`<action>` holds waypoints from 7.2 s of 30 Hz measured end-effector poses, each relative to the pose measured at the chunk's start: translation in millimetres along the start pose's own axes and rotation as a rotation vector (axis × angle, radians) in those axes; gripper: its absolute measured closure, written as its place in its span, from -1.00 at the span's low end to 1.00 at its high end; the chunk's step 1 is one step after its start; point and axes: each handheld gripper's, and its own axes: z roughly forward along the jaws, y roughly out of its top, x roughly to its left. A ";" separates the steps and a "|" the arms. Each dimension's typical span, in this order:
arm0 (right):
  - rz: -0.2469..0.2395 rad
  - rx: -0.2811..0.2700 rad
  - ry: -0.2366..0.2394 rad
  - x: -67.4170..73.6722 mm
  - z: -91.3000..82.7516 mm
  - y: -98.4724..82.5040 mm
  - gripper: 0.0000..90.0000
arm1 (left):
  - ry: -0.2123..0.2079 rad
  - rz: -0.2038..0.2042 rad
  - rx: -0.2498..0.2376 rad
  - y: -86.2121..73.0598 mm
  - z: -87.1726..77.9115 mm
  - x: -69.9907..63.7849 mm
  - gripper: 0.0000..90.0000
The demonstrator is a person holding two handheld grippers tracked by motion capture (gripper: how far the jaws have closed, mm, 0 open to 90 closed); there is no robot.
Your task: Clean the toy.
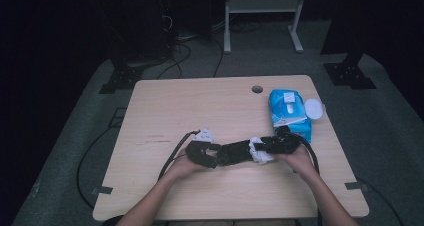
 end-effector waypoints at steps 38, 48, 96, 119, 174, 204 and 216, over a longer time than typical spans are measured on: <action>-0.005 -0.074 0.125 -4.2 6.8 -6.4 0.48 | -0.068 -0.095 0.009 -6.9 -3.5 8.4 -0.24; -0.054 -0.105 0.110 0.7 2.6 -13.0 0.49 | 0.032 0.033 0.013 -2.7 -7.7 -7.1 -0.20; -0.144 -0.200 0.000 19.4 -12.1 -3.6 0.76 | 0.279 0.317 -0.044 -1.1 -1.9 -36.6 -0.21; -0.263 -0.160 -0.026 62.5 16.7 22.0 0.75 | 0.282 0.389 -0.062 -8.9 -1.6 -46.9 0.15; -0.403 -0.164 -0.110 86.3 19.9 17.9 0.75 | 0.146 0.157 -0.109 -2.4 -7.2 -18.9 0.46; -0.355 -0.171 0.024 109.0 52.4 31.9 0.85 | 0.165 0.186 -0.085 -3.8 -15.6 -14.6 0.46; -0.304 -0.186 -0.156 65.0 20.4 24.5 0.85 | 0.169 0.191 -0.087 -6.1 -21.5 -10.6 0.46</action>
